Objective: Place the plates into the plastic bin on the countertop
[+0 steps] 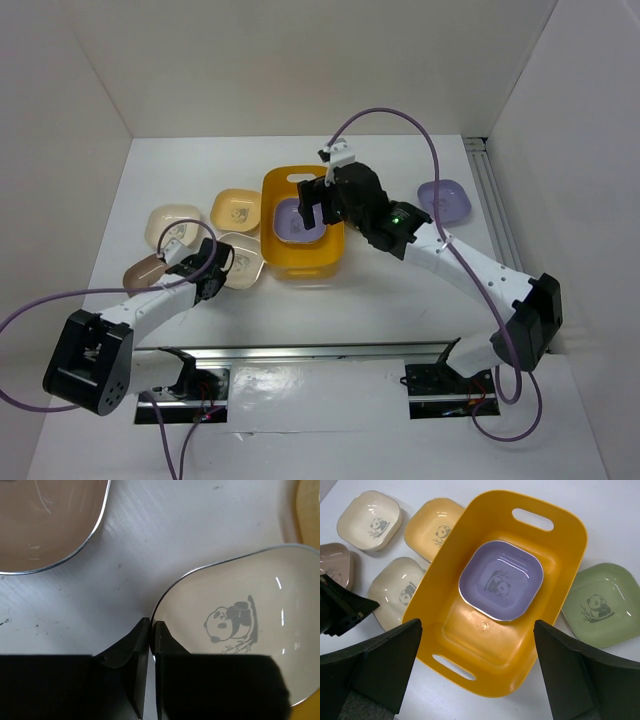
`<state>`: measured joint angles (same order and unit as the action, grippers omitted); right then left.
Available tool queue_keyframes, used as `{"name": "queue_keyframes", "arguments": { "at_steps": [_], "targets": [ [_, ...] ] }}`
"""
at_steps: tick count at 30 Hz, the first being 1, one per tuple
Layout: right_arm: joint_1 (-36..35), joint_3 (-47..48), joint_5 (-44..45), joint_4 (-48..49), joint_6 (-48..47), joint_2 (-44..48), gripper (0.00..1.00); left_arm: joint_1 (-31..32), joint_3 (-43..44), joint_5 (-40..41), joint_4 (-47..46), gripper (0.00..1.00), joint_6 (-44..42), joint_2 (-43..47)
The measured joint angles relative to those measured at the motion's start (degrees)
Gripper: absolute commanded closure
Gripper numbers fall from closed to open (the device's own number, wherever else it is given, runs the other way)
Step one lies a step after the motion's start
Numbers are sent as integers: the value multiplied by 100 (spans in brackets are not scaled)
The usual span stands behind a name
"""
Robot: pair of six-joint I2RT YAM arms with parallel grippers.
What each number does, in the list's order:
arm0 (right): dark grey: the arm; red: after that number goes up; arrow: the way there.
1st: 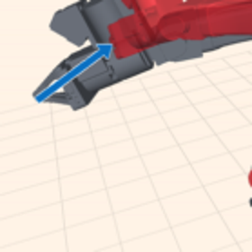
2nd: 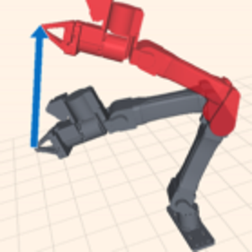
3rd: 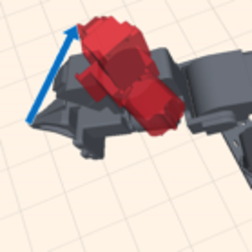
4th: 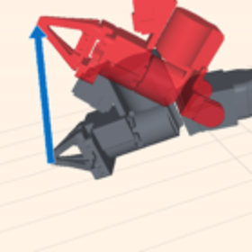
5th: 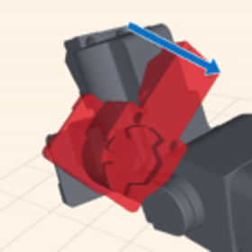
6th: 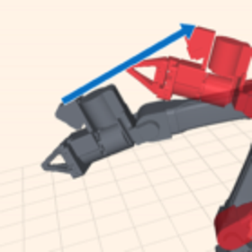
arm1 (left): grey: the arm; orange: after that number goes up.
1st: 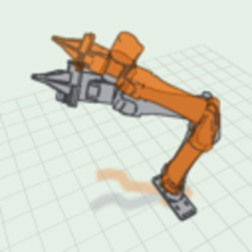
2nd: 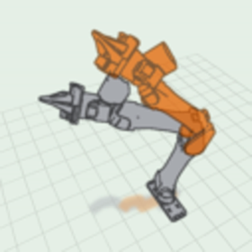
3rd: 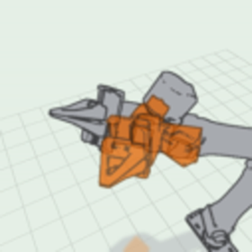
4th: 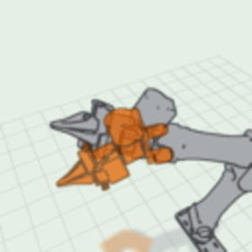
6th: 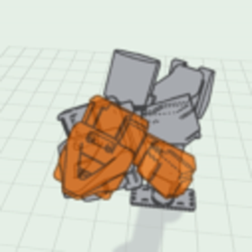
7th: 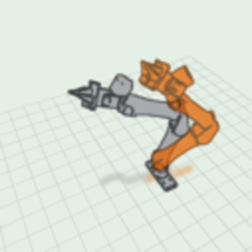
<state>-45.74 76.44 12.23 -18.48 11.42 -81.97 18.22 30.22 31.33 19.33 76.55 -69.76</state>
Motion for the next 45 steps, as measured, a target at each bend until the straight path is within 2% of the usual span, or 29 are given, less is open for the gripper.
{"name": "queue_keyframes", "arguments": {
  "at_steps": [1, 5, 6, 14, 22, 28, 32, 37, 45],
  "targets": [
    [0, -2, 0, 0, 0, 7, 0, -11, 0, 4, -15, 88, 31, -17],
    [0, -2, 0, 2, 0, 46, 0, -20, 26, 11, -48, 93, 304, -9],
    [9, -2, 2, 2, 0, 61, 0, -20, 26, 9, -22, 100, 343, 17],
    [50, -17, 44, 7, 2, 157, 0, 81, 142, 264, 1106, 100, 732, 573],
    [101, -212, 83, 46, 13, 203, 0, 898, 1539, 1425, 3134, 100, 1683, 1025],
    [116, -273, 216, 50, 72, 487, 0, 1497, 2706, 2120, 4015, 100, 1757, 1213],
    [140, -341, 391, 52, 138, 719, 0, 1788, 3263, 2275, 4194, 100, 1561, 986],
    [146, -686, 789, 22, 380, 1167, 0, 1838, 3943, 2079, 3856, 100, 1169, 374],
    [229, -863, 1178, -20, 721, 1694, 0, 1880, 4715, 1408, 3462, 100, 2006, -693]
  ]
}}
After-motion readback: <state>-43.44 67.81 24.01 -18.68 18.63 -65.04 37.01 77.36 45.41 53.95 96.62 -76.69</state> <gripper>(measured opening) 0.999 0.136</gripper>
